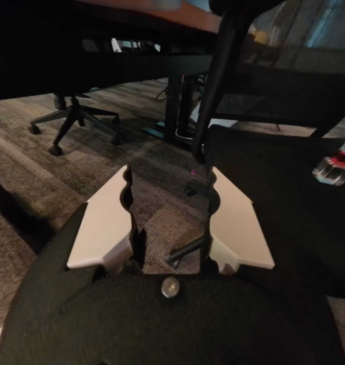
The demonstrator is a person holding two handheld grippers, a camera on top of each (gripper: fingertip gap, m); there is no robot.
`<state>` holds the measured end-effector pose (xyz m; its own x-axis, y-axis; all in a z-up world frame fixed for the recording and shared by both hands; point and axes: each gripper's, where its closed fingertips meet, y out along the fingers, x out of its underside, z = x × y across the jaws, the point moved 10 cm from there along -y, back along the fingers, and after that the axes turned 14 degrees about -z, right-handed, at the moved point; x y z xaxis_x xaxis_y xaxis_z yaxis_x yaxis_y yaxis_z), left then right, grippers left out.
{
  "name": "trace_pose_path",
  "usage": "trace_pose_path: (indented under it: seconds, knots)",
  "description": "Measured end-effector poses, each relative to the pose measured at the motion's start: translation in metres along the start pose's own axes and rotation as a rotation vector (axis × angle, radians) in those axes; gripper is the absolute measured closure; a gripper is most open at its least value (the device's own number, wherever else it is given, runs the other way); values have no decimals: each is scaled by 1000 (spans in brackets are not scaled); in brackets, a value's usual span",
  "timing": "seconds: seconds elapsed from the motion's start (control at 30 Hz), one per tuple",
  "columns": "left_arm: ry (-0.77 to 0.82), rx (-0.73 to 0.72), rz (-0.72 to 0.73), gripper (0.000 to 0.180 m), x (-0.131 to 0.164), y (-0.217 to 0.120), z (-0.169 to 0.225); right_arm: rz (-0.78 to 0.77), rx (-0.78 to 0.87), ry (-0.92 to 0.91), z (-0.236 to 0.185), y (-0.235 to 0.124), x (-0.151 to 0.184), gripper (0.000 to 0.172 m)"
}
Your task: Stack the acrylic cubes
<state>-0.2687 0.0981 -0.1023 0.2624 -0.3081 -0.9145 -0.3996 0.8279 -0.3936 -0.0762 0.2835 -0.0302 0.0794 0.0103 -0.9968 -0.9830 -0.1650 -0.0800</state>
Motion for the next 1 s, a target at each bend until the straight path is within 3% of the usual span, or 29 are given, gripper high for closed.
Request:
trace_pose_path:
  seconds: [0.2, 0.33, 0.43, 0.5, 0.63, 0.77, 0.93, 1.0]
  knots:
    - [44, -170, 12, 99, 54, 13, -41, -126, -13, -31, -35, 57, 16, 135]
    - [-44, -178, 1, 89, 118, 60, -103, -220, -41, -41, -84, 117, 45, 137]
    - [-29, -185, -38, 89, 181, 106, -153, -253, -58, 41, -124, 172, 96, 135]
    - [-16, -112, -80, 85, 226, 135, -180, -239, -43, 109, -140, 207, 140, 128]
    - [7, 10, -109, 85, 296, 182, -219, -191, 107, 127, -136, 263, 237, 117]
    - [68, 13, -12, 56, 317, 237, -231, -218, 238, 165, -112, 282, 320, 117]
    - [170, 97, 118, 57, 304, 332, -218, -287, 349, 183, -78, 272, 388, 118]
    - [229, 111, 95, 61, 309, 372, -217, -297, 433, 188, -52, 273, 403, 117]
